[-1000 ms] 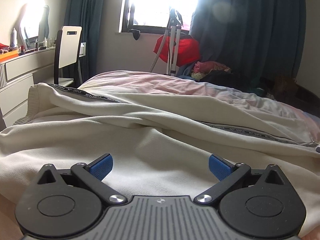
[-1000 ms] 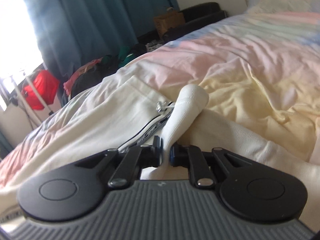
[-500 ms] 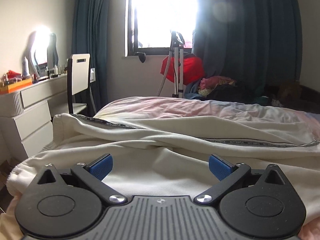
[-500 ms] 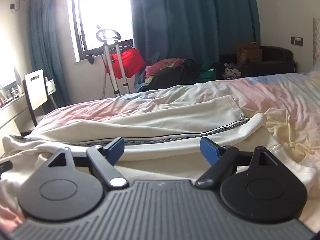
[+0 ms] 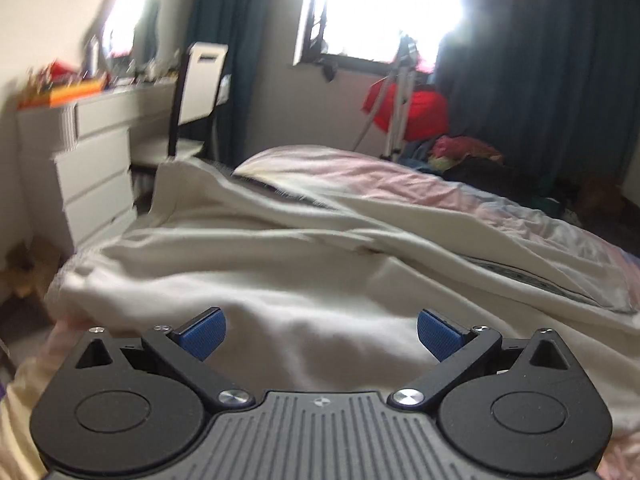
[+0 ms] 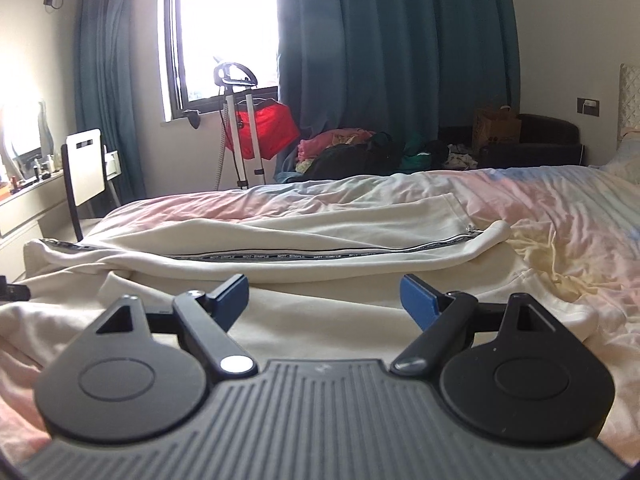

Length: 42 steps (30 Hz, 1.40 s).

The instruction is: Fold clothes

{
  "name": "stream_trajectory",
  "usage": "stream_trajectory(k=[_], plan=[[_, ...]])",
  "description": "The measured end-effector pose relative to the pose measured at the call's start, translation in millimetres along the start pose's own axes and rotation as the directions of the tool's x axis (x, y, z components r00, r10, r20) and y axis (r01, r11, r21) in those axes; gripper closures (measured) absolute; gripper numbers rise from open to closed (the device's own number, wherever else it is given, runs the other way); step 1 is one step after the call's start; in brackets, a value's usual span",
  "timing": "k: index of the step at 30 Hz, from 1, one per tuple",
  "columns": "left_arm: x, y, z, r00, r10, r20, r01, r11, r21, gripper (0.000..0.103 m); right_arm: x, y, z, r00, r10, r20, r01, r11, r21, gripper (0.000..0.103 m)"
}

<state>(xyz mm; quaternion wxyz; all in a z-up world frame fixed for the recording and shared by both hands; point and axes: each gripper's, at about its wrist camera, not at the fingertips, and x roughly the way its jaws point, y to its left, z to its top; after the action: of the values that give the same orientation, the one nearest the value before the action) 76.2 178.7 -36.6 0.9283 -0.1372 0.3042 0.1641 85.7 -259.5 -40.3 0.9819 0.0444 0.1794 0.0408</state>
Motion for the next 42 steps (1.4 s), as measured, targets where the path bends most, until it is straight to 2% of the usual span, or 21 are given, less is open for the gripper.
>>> stream_trajectory(k=[2, 3, 10, 13, 14, 16, 20, 22, 24, 25, 27, 29, 31, 32, 34, 35, 37, 38, 39, 42], plan=[[5, 25, 12, 0.997, 0.021, -0.071, -0.026, 0.998, -0.065, 0.005, 3, -1, -4, 1.0, -0.018, -0.01, 0.018, 1.0, -0.006, 0.019], [6, 34, 15, 0.997, 0.028, -0.078, -0.034, 0.996, -0.086, 0.006, 6, 0, -7, 0.999, -0.028, -0.021, 0.028, 1.0, -0.012, 0.019], [6, 88, 31, 0.996, 0.072, -0.06, -0.083, 0.975, -0.206, 0.002, 17, 2, -11, 0.996, -0.094, -0.013, 0.093, 0.995, -0.018, 0.019], [6, 111, 37, 0.994, 0.092, -0.055, -0.103, 0.961, -0.257, 0.002, 20, 2, -11, 0.994, -0.107, -0.022, 0.107, 0.994, 0.0, 0.019], [10, 118, 36, 0.994, 0.079, -0.08, -0.1, 0.949, -0.3, 0.002, 21, 1, -11, 0.993, -0.111, -0.028, 0.111, 0.994, 0.001, 0.019], [13, 129, 35, 0.992, 0.056, -0.111, -0.095, 0.915, -0.392, 0.002, 23, 2, -12, 0.991, -0.128, -0.043, 0.128, 0.992, -0.016, 0.019], [14, 156, 30, 0.991, 0.056, -0.121, -0.115, 0.819, -0.563, 0.001, 25, 0, -11, 0.987, -0.144, -0.067, 0.143, 0.99, -0.011, 0.019], [27, 167, 23, 0.987, -0.006, -0.163, -0.1, 0.769, -0.631, 0.001, 25, -4, -10, 0.989, -0.13, -0.076, 0.133, 0.991, 0.025, 0.019], [38, 179, 14, 0.98, -0.06, -0.192, -0.095, 0.701, -0.707, 0.001, 25, -8, -8, 0.99, -0.117, -0.085, 0.122, 0.991, 0.06, 0.019], [39, 183, 12, 0.98, -0.071, -0.186, -0.089, 0.68, -0.727, 0.0, 25, -11, -7, 0.99, -0.109, -0.089, 0.116, 0.99, 0.08, 0.019], [39, 188, 9, 0.983, -0.081, -0.162, -0.071, 0.651, -0.756, 0.0, 24, -24, -3, 0.992, -0.084, -0.09, 0.097, 0.982, 0.159, 0.019], [37, 189, 9, 0.985, -0.095, -0.145, -0.05, 0.646, -0.762, 0.0, 23, -44, 3, 0.993, -0.068, -0.093, 0.09, 0.962, 0.257, 0.019], [35, 190, 8, 0.986, -0.121, -0.115, -0.011, 0.641, -0.767, 0.0, 22, -72, 7, 0.993, -0.061, -0.097, 0.094, 0.918, 0.386, 0.019], [33, 191, 7, 0.985, -0.153, -0.079, 0.035, 0.625, -0.78, 0.002, 21, -89, 9, 0.993, -0.064, -0.101, 0.103, 0.884, 0.455, 0.019], [33, 193, 3, 0.967, -0.254, 0.009, 0.153, 0.555, -0.818, 0.005, 21, -117, 13, 0.983, -0.126, -0.131, 0.177, 0.832, 0.525, 0.019], [34, 193, 1, 0.951, -0.307, 0.049, 0.208, 0.511, -0.834, 0.005, 21, -129, 16, 0.977, -0.164, -0.138, 0.212, 0.822, 0.529, 0.018], [35, 193, -4, 0.905, -0.403, 0.135, 0.312, 0.413, -0.856, 0.005, 23, -152, 19, 0.966, -0.213, -0.146, 0.258, 0.804, 0.536, 0.018], [35, 194, -6, 0.897, -0.414, 0.155, 0.328, 0.39, -0.86, 0.005, 26, -165, 18, 0.965, -0.215, -0.152, 0.263, 0.792, 0.551, 0.018], [34, 194, -7, 0.897, -0.413, 0.156, 0.327, 0.385, -0.863, 0.006, 28, -177, 16, 0.963, -0.217, -0.161, 0.27, 0.779, 0.566, 0.019], [34, 195, -10, 0.919, -0.38, 0.1, 0.266, 0.413, -0.871, 0.018, 37, -213, -5, 0.944, -0.235, -0.234, 0.33, 0.724, 0.606, 0.02]])
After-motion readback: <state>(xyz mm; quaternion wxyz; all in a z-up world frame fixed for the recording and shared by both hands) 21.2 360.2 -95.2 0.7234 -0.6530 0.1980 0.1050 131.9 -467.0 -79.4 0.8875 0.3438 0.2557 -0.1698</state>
